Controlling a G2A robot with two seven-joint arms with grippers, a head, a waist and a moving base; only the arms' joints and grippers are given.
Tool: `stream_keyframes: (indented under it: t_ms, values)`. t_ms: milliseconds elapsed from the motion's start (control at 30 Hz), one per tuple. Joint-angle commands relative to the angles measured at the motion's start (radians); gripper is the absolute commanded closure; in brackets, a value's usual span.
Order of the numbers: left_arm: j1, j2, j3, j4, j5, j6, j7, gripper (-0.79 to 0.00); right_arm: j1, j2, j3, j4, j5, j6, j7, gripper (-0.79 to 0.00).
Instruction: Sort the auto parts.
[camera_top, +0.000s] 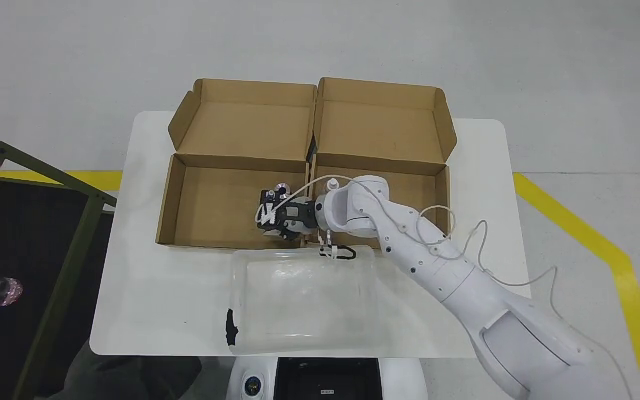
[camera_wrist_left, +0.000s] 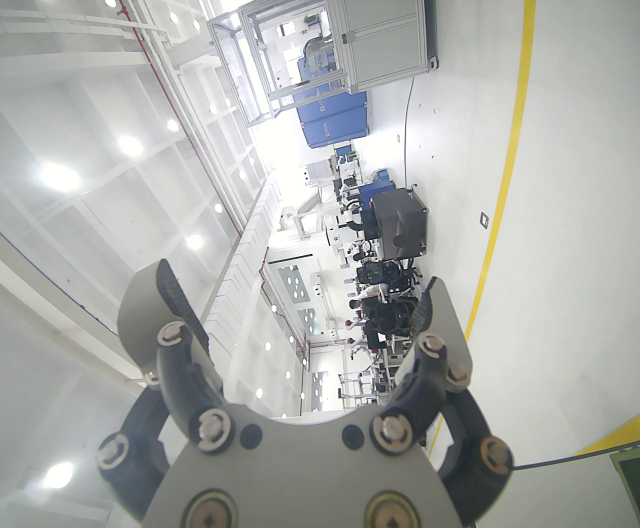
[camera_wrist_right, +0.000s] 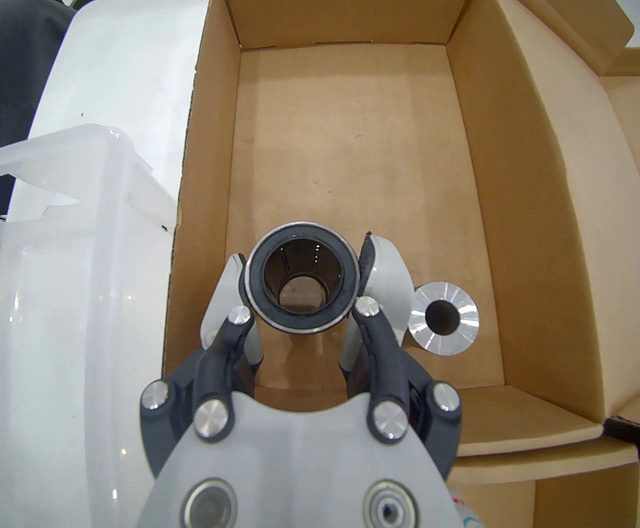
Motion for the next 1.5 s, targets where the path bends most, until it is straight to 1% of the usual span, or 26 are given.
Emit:
stream_keyframes:
  t_ms: [0, 367, 700, 900, 1133, 1467]
  values:
    - [0.000, 0.000, 0.000, 0.000, 0.000, 0.000, 0.000, -0.785, 0.000, -0.001, 0.002, 0.002, 0.002, -0.002, 0.002, -0.348]
    - [0.000, 0.000, 0.000, 0.000, 0.000, 0.000, 0.000, -0.785, -0.005, 0.000, 0.032, -0.017, -0.004, -0.019, 0.002, -0.360]
    - [0.000, 0.000, 0.000, 0.000, 0.000, 0.000, 0.000, -0.785, -0.017, 0.011, 0.079, -0.105, -0.008, -0.031, -0.017, -0.363]
    - [0.000, 0.000, 0.000, 0.000, 0.000, 0.000, 0.000, -0.785, -0.043, 0.027, 0.125, -0.183, -0.014, -0.043, -0.020, -0.366]
    - [0.000, 0.000, 0.000, 0.000, 0.000, 0.000, 0.000, -0.785, -0.137, 0.066, 0.222, -0.330, -0.028, -0.045, -0.001, -0.366]
    - [0.000, 0.000, 0.000, 0.000, 0.000, 0.000, 0.000, -0.785, -0.346, 0.132, 0.404, -0.572, -0.073, -0.056, 0.027, -0.366]
